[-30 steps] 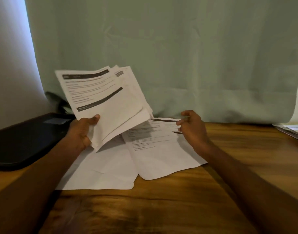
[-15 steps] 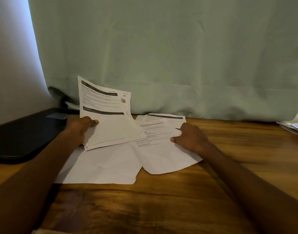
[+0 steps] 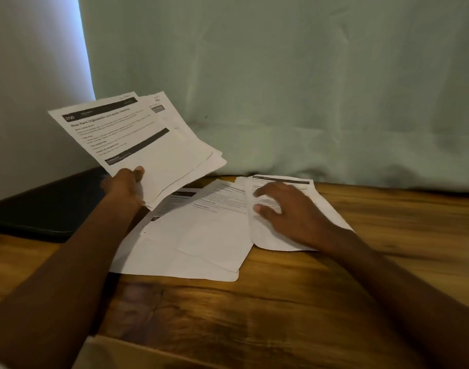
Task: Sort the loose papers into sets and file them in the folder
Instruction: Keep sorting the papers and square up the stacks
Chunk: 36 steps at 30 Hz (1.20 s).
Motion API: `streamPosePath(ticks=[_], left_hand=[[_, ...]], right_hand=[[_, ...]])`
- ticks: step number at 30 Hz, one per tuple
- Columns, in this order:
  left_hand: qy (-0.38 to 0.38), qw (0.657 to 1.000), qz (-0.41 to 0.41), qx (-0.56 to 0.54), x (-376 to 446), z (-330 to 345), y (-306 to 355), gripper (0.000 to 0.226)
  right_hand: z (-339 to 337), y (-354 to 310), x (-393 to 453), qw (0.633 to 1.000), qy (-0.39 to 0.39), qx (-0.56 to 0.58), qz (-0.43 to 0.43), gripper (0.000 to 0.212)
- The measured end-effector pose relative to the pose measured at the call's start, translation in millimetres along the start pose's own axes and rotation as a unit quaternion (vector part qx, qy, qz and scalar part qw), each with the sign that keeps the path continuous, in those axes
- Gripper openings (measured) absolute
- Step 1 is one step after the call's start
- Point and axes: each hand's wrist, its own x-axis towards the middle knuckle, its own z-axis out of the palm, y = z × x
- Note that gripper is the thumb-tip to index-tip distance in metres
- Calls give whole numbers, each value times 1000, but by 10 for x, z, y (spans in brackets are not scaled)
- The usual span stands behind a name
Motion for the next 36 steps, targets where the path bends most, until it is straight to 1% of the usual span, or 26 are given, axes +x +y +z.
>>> streamPosePath(ticks=[1,2,3,4,7,9,11,13,15,16,17,19,21,23,24,26,28,29,31,33,36], left_hand=[[4,1000,1,-19,-13,1,12,39],[9,1000,2,-30,-15,5,19,35],[12,999,4,-31,-8,19,11,30],[9,999,7,-31,-2,27,-7,28],[-5,1000,20,-22,-30,49,-67,28],[-22,999,23,-20,-51,73,-85,28],[-34,999,30,-12,-54,79,-90,36],[-51,998,25,-6,-52,73,-100,43],[-66,998,12,-6,-47,75,-113,39],[-69,998,5,-8,-38,87,-119,35],[-72,997,1,-9,-33,99,-125,31],[-75,997,-6,-4,14,124,-149,25],[-84,996,-4,-7,97,140,-190,20],[-99,995,-6,-12,171,143,-218,20],[-108,994,-11,-11,209,149,-231,22],[-127,991,-27,-14,272,156,-252,35],[-142,989,-40,-22,349,159,-288,49],[-149,987,-48,-21,405,164,-318,51],[-159,985,-68,-27,466,170,-374,47],[-161,983,-83,-33,337,191,-377,40],[-166,981,-98,-17,154,248,-410,19]], right_hand=[[67,-91,-14,997,-67,24,-36,42],[124,-148,-22,991,-121,24,-54,46],[163,-171,-26,987,-152,19,-57,46],[169,-174,-13,986,-157,20,-49,45],[78,-41,21,994,-110,21,-3,32],[5,96,-5,994,-105,17,23,32],[-72,239,-34,994,-96,20,43,31],[-106,346,-36,994,-80,29,67,21],[-90,357,-30,994,-61,44,84,12],[-63,340,-24,994,-38,45,90,11],[-24,327,-12,995,-3,39,97,11],[15,257,6,988,63,21,140,11],[21,179,26,978,77,9,194,12],[50,142,30,971,62,17,229,12],[54,113,17,968,60,29,240,11],[49,68,-7,961,70,76,255,4],[6,-15,-43,950,79,142,266,14],[-20,-75,-59,942,77,175,276,19],[-64,-207,-77,922,67,238,298,23],[-81,-300,-51,905,44,278,320,23],[-34,-402,14,857,25,369,359,24]])
